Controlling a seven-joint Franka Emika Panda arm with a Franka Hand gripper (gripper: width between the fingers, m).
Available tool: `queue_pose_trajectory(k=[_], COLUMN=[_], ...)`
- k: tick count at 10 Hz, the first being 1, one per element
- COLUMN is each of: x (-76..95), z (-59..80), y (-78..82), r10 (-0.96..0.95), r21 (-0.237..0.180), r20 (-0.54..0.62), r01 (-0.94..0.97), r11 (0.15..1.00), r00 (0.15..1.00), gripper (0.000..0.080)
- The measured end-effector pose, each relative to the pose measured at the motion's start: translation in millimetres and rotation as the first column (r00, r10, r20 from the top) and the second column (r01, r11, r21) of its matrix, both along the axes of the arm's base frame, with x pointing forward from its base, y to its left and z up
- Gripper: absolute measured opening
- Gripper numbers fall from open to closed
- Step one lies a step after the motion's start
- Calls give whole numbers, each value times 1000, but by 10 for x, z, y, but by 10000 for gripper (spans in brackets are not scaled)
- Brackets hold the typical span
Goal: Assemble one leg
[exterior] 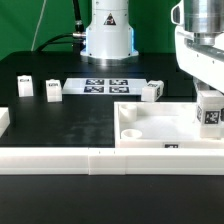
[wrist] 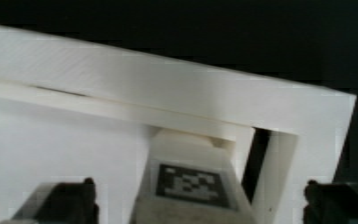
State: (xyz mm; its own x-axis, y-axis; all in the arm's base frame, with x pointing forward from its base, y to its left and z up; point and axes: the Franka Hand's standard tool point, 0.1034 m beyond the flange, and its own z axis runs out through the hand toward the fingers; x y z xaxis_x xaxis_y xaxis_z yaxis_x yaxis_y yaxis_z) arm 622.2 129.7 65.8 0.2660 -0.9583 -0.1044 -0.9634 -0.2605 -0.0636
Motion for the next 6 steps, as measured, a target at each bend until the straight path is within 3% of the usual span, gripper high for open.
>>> queue_pose_trajectory(k=[3,6], x=[-10,40], z=[14,61], y=[29,-7], r10=[372,699], r21=[-39,-100], r20=[20,25], r01=[-371,-694], r11=[928,713], r00=[928,714], gripper=[649,649])
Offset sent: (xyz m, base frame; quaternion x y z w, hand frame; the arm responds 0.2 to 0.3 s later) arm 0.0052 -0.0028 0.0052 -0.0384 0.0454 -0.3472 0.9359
